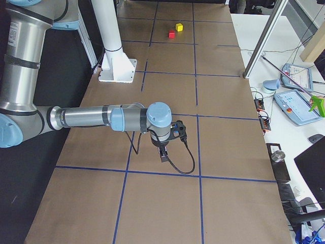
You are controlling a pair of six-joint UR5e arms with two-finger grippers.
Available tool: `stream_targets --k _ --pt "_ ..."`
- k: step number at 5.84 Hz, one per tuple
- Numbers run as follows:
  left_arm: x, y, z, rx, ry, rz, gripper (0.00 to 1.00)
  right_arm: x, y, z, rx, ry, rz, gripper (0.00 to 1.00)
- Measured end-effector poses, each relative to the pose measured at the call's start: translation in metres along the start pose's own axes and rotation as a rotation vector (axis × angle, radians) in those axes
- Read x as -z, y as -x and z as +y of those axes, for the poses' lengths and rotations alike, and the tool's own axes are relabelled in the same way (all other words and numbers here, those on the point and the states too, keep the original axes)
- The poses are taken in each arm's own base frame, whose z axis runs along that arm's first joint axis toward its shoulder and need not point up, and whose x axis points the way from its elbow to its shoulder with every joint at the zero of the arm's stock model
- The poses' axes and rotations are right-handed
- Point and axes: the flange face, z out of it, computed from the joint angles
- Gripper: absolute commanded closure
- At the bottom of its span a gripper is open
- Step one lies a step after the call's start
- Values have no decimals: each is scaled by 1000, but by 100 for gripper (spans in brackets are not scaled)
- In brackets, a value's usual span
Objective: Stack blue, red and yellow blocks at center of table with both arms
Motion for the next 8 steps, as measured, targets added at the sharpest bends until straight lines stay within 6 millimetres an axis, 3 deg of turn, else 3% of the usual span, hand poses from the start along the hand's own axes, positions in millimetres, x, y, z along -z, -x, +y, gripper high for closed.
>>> stream_targets --k 2,4,6,8 --pt "0 0 2 -14 -15 -1 0 -41 59 -66 -68 -13 5 1" --pt "1 -1 3 -17 -19 -1 0 -97 115 -111 -88 -26 15 1" --pt "2 -2 2 -19 -20 -1 0 -134 155 -117 -100 -47 23 1" --pt "3 -3 2 -20 -23 -1 0 -156 175 -116 -74 -40 51 1"
